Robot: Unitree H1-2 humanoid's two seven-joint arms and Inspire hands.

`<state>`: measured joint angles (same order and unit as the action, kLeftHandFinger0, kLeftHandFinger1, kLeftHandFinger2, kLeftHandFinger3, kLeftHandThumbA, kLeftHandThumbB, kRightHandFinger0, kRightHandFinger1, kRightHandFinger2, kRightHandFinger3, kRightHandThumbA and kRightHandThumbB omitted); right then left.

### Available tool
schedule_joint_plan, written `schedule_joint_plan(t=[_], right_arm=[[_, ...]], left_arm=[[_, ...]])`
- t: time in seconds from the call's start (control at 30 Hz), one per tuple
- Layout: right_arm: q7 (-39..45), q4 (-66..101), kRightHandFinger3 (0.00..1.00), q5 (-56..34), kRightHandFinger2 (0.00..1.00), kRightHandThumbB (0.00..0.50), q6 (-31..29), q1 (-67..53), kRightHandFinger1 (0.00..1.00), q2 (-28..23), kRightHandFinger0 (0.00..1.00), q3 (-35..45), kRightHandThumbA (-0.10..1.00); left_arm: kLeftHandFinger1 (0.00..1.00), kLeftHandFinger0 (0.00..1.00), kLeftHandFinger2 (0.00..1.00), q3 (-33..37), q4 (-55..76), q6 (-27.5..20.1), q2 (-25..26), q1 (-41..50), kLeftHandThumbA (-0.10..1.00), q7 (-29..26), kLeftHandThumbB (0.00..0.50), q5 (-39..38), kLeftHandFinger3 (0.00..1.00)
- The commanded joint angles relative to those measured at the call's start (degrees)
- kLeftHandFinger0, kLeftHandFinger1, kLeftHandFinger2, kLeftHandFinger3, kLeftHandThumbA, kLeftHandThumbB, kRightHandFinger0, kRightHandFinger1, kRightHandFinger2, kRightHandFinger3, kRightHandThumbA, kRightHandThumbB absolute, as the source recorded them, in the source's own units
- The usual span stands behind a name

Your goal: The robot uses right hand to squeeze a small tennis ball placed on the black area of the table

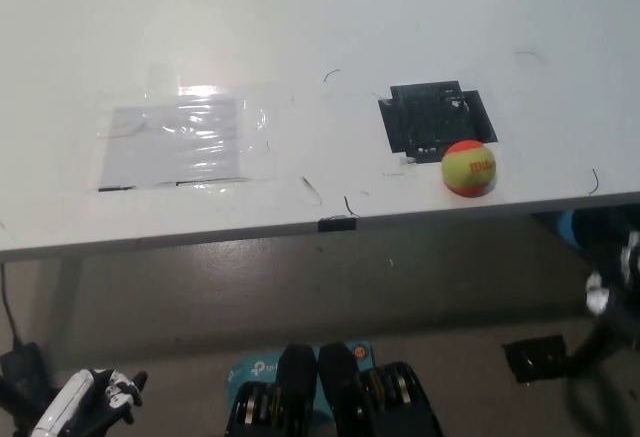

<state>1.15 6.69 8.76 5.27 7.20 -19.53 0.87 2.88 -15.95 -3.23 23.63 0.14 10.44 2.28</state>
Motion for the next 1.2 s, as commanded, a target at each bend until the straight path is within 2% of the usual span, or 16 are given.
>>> schedule_joint_plan(t=[0.0,0.07,0.1,0.2,0.23,0.3,0.37,0.4,0.43,0.47,0.57,0.77,0.83,1.0,1.03,1.17], right_arm=[[5.7,5.7,1.0,-1.9,0.72,0.259,6.4,5.6,0.58,-1.8,0.58,-1.4,0.14],[6.6,7.7,1.0,-0.8,0.73,0.265,8.8,8.6,0.6,-1.9,0.59,-2.7,0.2],[6.7,7.7,1.0,-0.7,0.72,0.266,9.7,10.6,0.57,-1.5,0.53,-3.1,0.17],[6.9,8.0,1.0,0.0,0.75,0.262,11.3,12.7,0.58,-1.1,0.51,-3.9,0.18],[7.0,7.7,1.0,0.0,0.82,0.263,11.6,13.6,0.62,-0.8,0.54,-4.2,0.19],[7.0,6.4,1.0,0.3,0.94,0.291,12.0,15.5,0.86,-0.4,0.78,-4.7,0.26],[6.6,3.7,1.0,4.5,1.0,0.328,12.4,18.6,1.0,-0.7,0.87,-6.8,0.42],[6.6,3.6,1.0,4.6,1.0,0.328,12.6,18.8,1.0,-0.8,0.87,-7.0,0.42],[6.8,2.4,1.0,4.5,1.0,0.329,12.7,19.8,1.0,-0.7,0.97,-7.3,0.38],[7.2,1.6,1.0,5.2,1.0,0.32,14.0,20.9,1.0,-0.9,1.0,-8.0,0.36],[7.7,-1.8,1.0,6.8,1.0,0.321,15.5,23.5,1.0,-1.1,1.0,-9.6,0.36],[5.8,-8.9,1.0,12.4,1.0,0.397,16.4,27.5,1.0,-0.4,1.0,-13.7,0.53],[5.1,-12.0,1.0,14.3,1.0,0.432,17.4,29.4,1.0,0.5,1.0,-15.0,0.56],[4.1,-19.7,1.0,15.6,1.0,0.438,15.4,32.1,1.0,2.4,1.0,-16.9,0.58],[4.0,-21.7,1.0,15.9,1.0,0.421,15.2,32.7,1.0,2.7,1.0,-17.4,0.55],[0.8,-31.5,1.0,17.0,1.0,0.43,10.8,33.6,1.0,4.7,1.0,-18.6,0.53]], left_arm=[[0.09,0.07,0.28,-0.5,0.1,-2.0,1.0,-0.3,0.66,0.4,0.432,0.8,0.35],[0.07,0.05,0.28,-0.5,-0.5,-2.9,1.0,-0.4,0.66,0.6,0.423,0.7,0.39],[0.08,0.05,0.28,-0.3,-0.6,-3.2,1.2,-0.8,0.68,0.7,0.421,1.1,0.37],[0.08,0.06,0.28,-0.5,-0.7,-3.2,1.2,-0.9,0.66,0.8,0.421,0.8,0.37],[0.08,0.06,0.27,-0.5,-0.4,-3.0,1.2,-0.8,0.66,0.8,0.417,1.0,0.35],[0.09,0.08,0.27,-0.6,0.5,-1.6,1.1,-0.6,0.66,0.8,0.434,0.9,0.34],[0.07,0.07,0.25,-0.9,-0.6,-2.5,1.1,-1.0,0.66,1.2,0.449,0.2,0.34],[0.07,0.07,0.25,-0.9,-0.7,-2.6,1.1,-1.1,0.66,1.2,0.449,0.1,0.34],[0.07,0.07,0.25,-0.9,-0.7,-2.4,1.2,-1.1,0.66,1.2,0.439,0.4,0.34],[0.07,0.07,0.26,-0.8,-0.5,-2.2,1.1,-1.1,0.66,0.9,0.435,0.9,0.34],[0.1,0.1,0.26,-0.8,0.5,-0.6,1.0,-0.7,0.66,0.6,0.443,1.3,0.33],[0.07,0.07,0.27,-0.9,0.4,-1.2,1.0,-0.7,0.64,1.0,0.423,1.0,0.31],[0.08,0.07,0.27,-0.7,0.0,-1.7,1.1,-1.2,0.67,1.1,0.439,1.2,0.36],[0.08,0.08,0.26,-0.9,0.0,-1.7,1.1,-1.1,0.67,1.0,0.45,1.2,0.34],[0.07,0.08,0.26,-0.9,-0.5,-2.0,1.1,-1.3,0.67,1.2,0.46,0.9,0.32],[0.1,0.12,0.28,-0.6,0.0,-0.9,0.9,-1.2,0.68,0.7,0.459,2.0,0.35]])
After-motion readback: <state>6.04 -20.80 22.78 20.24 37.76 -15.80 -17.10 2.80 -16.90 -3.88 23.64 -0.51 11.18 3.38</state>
